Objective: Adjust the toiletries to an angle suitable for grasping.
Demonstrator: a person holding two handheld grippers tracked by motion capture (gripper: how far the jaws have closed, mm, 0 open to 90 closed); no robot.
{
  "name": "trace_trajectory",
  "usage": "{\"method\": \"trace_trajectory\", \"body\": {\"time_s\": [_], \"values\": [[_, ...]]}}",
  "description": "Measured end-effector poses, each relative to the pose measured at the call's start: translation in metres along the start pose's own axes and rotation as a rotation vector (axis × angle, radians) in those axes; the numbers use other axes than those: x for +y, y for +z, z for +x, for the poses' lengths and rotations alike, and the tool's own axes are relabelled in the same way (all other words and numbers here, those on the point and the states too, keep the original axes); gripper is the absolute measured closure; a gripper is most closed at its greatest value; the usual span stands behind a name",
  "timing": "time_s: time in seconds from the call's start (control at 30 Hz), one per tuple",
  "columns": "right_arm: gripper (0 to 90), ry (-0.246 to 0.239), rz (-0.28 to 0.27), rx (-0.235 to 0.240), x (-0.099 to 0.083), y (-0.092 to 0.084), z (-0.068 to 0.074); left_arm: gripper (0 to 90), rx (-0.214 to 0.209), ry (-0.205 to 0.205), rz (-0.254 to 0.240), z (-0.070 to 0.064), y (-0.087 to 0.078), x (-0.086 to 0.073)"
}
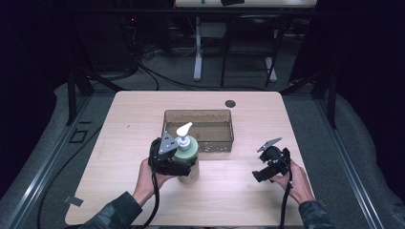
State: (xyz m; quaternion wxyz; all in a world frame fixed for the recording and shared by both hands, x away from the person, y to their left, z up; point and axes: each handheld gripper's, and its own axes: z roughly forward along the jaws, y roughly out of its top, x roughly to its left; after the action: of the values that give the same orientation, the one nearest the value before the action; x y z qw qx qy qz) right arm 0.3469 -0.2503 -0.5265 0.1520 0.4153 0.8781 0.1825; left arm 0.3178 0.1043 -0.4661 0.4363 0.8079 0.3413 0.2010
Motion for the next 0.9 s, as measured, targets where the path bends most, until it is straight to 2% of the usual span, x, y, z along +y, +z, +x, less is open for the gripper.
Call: {"method": "trace_trajectory", "body": {"time_s": [0.17, 0.37, 0.6, 0.63, 0.7, 0.77, 0.9], "values": [[0.3, 0.002, -0.003, 0.002, 0.000, 0.000, 0.000, 11.6, -0.018, 0.006, 0.002, 0.003, 0.000, 0.000], [0.9, 0.001, -0.004, -0.002, 0.000, -0.001, 0.001, 11.9, -0.061, 0.030, 0.007, 0.010, -0.002, 0.000], [0.0, 0.000, -0.011, -0.003, 0.001, -0.002, 0.001, 12.0, -0.116, 0.063, 0.009, 0.027, -0.005, -0.003], [0.0, -0.003, -0.005, -0.006, 0.001, -0.002, 0.001, 12.1, -0.135, 0.075, 0.011, 0.033, -0.005, -0.003], [0.0, -0.003, -0.004, -0.005, 0.001, -0.002, 0.001, 12.0, -0.142, 0.077, 0.013, 0.035, -0.005, -0.003], [0.6, -0.012, -0.001, -0.005, 0.001, -0.001, 0.001, 12.1, -0.168, 0.094, 0.017, 0.044, -0.006, -0.003], [0.8, -0.016, -0.001, -0.004, 0.002, -0.001, 0.001, 12.1, -0.177, 0.101, 0.033, 0.053, -0.007, -0.002]]}}
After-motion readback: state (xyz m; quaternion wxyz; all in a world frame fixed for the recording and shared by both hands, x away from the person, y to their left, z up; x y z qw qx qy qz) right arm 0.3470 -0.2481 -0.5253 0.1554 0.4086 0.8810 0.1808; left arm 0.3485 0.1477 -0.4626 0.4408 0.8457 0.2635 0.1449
